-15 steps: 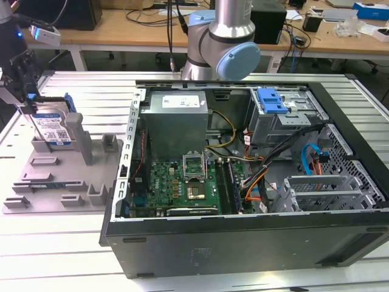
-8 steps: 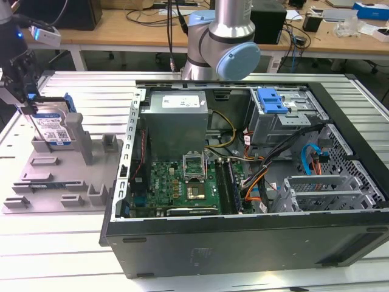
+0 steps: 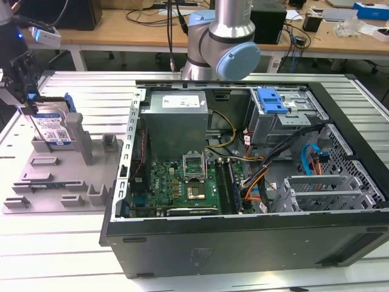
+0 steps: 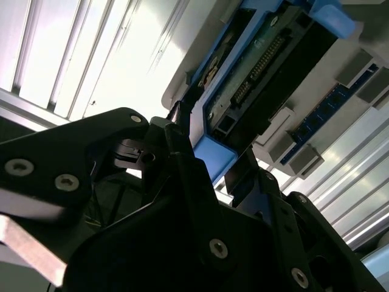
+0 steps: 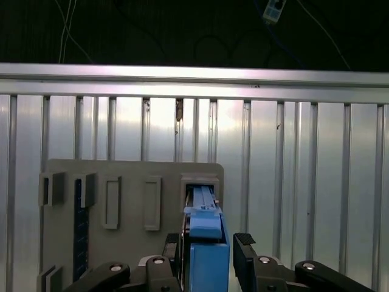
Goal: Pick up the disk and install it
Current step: 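Pick up the disk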
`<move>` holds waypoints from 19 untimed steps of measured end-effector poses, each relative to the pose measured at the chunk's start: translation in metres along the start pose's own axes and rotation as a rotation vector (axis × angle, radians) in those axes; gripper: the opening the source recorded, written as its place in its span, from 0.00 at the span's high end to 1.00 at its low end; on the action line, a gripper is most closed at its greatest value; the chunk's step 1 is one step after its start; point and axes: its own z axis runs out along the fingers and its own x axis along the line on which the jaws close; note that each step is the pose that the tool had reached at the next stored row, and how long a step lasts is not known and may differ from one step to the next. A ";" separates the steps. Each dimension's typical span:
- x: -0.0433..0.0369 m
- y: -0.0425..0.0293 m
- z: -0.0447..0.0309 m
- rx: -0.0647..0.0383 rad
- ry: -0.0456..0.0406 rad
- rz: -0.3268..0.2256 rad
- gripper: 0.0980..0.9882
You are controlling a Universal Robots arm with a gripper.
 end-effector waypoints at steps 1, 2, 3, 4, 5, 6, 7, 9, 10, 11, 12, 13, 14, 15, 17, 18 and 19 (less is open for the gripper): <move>0.0000 0.0000 0.0001 0.000 0.0000 0.000 0.57; 0.0000 0.0000 0.0002 0.000 0.0000 0.000 0.57; 0.0000 0.0000 0.0003 0.000 0.0000 0.000 0.57; 0.0000 0.0000 0.0004 0.000 0.0000 0.000 0.57; 0.0000 0.0000 0.0005 0.000 0.0000 0.000 0.57; 0.0000 0.0000 0.0005 0.000 0.0000 0.000 0.57; 0.0000 0.0000 0.0006 0.000 0.0000 0.000 0.59; 0.0000 0.0000 0.0008 0.000 0.0000 0.000 0.67; 0.0000 0.0000 0.0009 0.000 0.0001 0.000 0.67; 0.0000 0.0000 0.0010 0.000 0.0000 0.000 0.67; 0.0000 0.0000 0.0011 0.000 0.0001 0.000 0.67; 0.0000 0.0000 0.0014 0.000 0.0001 0.000 0.67; 0.0001 0.0000 0.0016 0.000 0.0000 0.000 0.67; 0.0024 0.0000 0.0018 0.000 0.0001 0.000 0.67; 0.0046 0.0001 0.0021 0.000 0.0001 0.000 0.67; 0.0051 0.0001 0.0023 0.000 0.0001 0.000 0.67; 0.0054 0.0001 0.0024 0.000 0.0002 0.000 0.69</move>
